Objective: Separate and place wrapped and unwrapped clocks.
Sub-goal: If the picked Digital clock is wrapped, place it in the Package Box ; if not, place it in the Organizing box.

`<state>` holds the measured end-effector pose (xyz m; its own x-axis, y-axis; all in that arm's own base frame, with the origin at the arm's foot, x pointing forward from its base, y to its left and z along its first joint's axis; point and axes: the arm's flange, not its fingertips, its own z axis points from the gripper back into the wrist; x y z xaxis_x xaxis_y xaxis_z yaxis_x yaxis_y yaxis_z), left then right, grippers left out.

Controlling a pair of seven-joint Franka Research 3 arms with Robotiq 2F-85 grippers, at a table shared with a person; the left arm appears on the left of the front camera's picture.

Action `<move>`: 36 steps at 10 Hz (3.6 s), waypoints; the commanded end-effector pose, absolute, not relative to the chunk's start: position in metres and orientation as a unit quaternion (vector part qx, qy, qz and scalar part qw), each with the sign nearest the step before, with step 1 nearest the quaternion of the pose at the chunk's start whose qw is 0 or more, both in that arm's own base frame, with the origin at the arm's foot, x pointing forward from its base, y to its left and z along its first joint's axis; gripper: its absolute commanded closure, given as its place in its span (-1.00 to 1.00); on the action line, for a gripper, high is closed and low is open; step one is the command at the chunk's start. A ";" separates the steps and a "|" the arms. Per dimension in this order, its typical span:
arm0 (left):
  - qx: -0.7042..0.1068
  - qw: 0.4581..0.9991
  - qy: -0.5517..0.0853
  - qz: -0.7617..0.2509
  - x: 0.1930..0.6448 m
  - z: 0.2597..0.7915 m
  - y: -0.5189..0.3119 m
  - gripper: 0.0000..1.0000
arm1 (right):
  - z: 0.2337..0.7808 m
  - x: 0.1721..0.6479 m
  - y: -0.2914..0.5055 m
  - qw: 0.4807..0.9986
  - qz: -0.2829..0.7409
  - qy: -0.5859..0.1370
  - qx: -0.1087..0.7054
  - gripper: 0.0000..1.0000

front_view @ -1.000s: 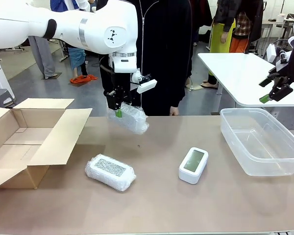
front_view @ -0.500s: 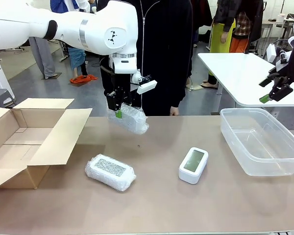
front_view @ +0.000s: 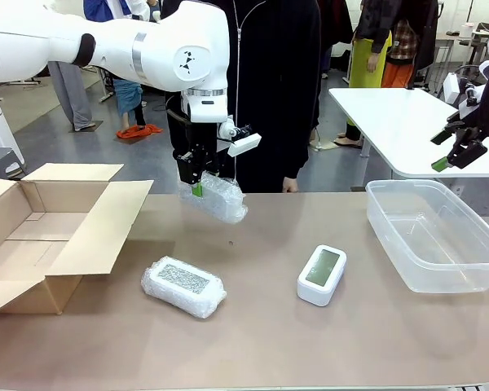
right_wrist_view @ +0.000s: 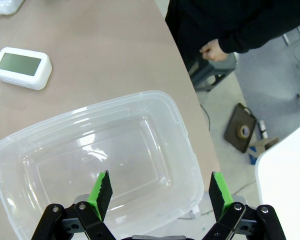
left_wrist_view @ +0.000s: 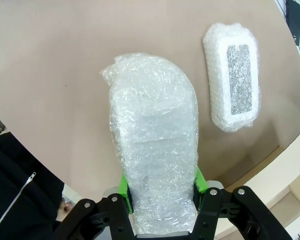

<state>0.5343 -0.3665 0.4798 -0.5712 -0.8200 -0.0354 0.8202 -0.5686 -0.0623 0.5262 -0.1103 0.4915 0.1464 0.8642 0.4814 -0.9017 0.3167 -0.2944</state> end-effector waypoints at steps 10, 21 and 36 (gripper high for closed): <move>0.008 0.562 0.038 -0.826 0.539 0.486 -0.361 -0.04 | 0.491 0.526 -0.111 0.755 0.585 -0.293 0.033 -1.00; 0.014 0.817 -0.095 -0.568 0.513 0.534 -0.193 -0.04 | 0.491 0.526 -0.111 0.755 0.585 -0.293 0.033 -1.00; -0.070 0.898 -0.126 -0.415 0.499 0.447 0.061 -0.04 | 0.491 0.526 -0.111 0.755 0.585 -0.293 0.033 -1.00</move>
